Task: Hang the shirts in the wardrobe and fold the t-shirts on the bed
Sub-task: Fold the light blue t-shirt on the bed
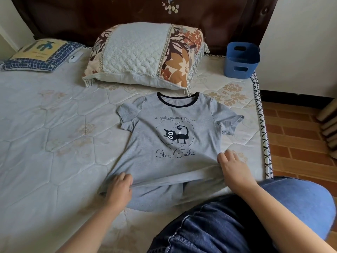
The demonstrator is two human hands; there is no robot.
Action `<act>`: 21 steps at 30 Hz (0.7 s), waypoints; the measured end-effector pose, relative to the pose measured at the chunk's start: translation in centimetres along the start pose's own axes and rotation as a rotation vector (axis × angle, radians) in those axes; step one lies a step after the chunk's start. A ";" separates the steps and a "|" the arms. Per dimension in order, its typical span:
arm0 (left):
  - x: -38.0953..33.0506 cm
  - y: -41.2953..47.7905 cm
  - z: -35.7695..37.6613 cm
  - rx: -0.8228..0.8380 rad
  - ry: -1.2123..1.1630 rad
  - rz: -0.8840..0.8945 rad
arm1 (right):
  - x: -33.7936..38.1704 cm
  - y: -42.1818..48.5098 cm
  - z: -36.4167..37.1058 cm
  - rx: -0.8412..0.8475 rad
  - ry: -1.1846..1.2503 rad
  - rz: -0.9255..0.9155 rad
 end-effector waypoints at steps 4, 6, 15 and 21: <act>1.1 -0.7 0.8 -0.027 0.157 -0.015 | 0.2 -0.2 0.1 -0.051 -0.046 -0.301; 1.5 -1.0 1.4 -0.069 0.179 -0.036 | 0.6 -0.3 0.3 0.076 0.021 -0.361; 1.8 -1.8 1.0 -0.356 0.261 0.113 | -0.1 0.2 3.4 0.780 0.013 -0.012; 2.9 -1.6 1.6 -0.156 0.200 -0.321 | 0.3 1.2 4.4 0.770 -0.030 0.003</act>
Point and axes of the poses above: each hand's wrist, its own y-axis towards the middle knuckle, its own z-axis out of the palm, x = y × z, the point moved 2 cm from there along y, towards the middle knuckle, and after that the axes turned 12 degrees about y, right-handed, at the moved point
